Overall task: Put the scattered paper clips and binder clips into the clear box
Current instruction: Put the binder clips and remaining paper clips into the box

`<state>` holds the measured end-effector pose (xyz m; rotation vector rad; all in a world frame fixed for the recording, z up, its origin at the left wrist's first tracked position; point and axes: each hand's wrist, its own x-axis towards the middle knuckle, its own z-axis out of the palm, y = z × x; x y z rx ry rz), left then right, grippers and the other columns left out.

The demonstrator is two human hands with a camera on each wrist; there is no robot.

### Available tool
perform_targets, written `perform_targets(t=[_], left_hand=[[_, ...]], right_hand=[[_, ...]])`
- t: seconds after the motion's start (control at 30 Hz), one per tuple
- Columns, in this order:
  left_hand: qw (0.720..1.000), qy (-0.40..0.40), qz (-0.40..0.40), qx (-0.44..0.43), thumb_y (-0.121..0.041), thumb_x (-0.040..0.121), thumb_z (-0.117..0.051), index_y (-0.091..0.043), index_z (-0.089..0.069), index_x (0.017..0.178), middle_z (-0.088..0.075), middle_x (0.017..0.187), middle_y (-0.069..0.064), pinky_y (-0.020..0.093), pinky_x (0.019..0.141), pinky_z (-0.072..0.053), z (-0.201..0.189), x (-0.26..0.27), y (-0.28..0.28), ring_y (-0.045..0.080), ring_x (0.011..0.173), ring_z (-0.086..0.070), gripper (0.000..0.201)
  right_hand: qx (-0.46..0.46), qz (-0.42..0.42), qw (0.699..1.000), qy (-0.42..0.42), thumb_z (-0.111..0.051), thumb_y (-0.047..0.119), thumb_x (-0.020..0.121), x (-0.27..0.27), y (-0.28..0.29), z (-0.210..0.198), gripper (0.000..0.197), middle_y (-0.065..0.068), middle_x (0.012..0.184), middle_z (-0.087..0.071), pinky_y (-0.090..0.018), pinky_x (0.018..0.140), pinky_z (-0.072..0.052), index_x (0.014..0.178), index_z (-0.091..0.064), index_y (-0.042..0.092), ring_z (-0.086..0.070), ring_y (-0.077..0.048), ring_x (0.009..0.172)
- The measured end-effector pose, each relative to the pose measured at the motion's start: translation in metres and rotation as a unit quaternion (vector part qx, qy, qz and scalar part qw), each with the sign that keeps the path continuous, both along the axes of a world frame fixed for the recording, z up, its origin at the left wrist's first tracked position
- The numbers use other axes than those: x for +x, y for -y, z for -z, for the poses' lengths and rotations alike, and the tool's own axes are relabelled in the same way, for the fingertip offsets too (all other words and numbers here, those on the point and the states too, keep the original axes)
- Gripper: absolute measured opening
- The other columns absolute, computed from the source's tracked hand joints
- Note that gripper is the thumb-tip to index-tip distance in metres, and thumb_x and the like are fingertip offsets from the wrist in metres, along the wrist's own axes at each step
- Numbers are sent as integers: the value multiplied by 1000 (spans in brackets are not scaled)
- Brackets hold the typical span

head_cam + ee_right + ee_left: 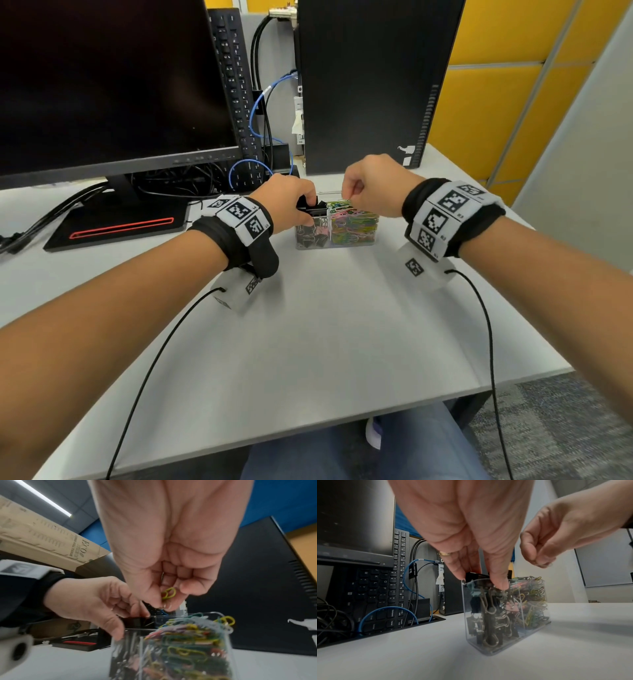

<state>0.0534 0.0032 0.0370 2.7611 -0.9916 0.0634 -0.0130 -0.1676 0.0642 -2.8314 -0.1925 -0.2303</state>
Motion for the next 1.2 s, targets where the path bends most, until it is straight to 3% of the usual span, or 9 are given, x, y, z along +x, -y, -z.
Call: perform_targets(t=[0.13, 0.27, 0.43, 0.6, 0.8, 1.0, 1.1, 1.2], left_hand=[[1000, 3, 1, 4, -26, 83, -69, -15, -60, 109, -63, 107, 5, 25, 73, -39, -1, -1, 0, 14, 84, -48, 30], [1000, 0, 2, 3, -26, 83, -69, -16, -60, 109, -63, 107, 5, 25, 73, -39, 0, 0, 0, 14, 84, -49, 30], [1000, -3, 3, -4, -26, 82, -70, -16, -60, 109, -62, 106, 4, 24, 71, -38, 1, 1, 0, 15, 81, -48, 30], [1000, -3, -2, 2, -26, 82, -69, -16, -60, 109, -62, 107, 5, 25, 70, -38, 0, 0, 0, 15, 80, -48, 30], [1000, 0, 0, 6, -25, 83, -69, -16, -60, 110, -63, 107, 5, 25, 72, -38, 0, -1, 2, 15, 82, -47, 30], [1000, -3, 1, 0, -25, 83, -69, -15, -60, 110, -63, 106, 6, 25, 72, -39, -1, -1, 0, 15, 81, -47, 30], [1000, -3, -1, 2, -25, 82, -69, -15, -60, 110, -63, 105, 6, 25, 71, -39, -1, -1, 1, 16, 81, -48, 31], [1000, -4, -2, 5, -25, 83, -69, -16, -60, 110, -63, 105, 6, 25, 70, -39, -1, -1, 1, 16, 80, -48, 30]], right_hand=[[-3, -10, 1000, 3, -58, 4, 86, 12, 0, 6, 17, -4, 94, -72, -22, 81, -46, 93, -73, 8, -61, -15, 84], [5, -7, 1000, 6, -56, 12, 91, 11, 7, 9, 20, -1, 101, -71, -23, 88, -44, 102, -74, 11, -61, -14, 93], [3, 13, 999, -47, -70, 20, 84, 2, 31, 6, 18, 11, 87, -56, -14, 59, -36, 102, -72, 20, -49, 0, 68], [16, 22, 998, -60, -76, 25, 78, 3, 29, 17, 13, 12, 73, -59, -16, 55, -36, 88, -73, 17, -52, -3, 67], [20, 30, 999, -26, -69, 19, 85, 8, 19, 19, 14, 2, 79, -66, -22, 71, -44, 89, -75, 7, -58, -10, 74], [33, 43, 998, -31, -58, 5, 88, 7, 21, 12, 19, 4, 87, -62, -22, 74, -44, 99, -72, 11, -56, -12, 83], [9, 53, 997, -55, -59, 4, 86, 5, 25, 11, 18, 3, 90, -59, -19, 65, -43, 97, -66, 16, -55, -16, 84], [3, 59, 996, -66, -58, 4, 87, 6, 24, 12, 17, -3, 97, -66, -25, 77, -49, 93, -68, 15, -57, -17, 85]])
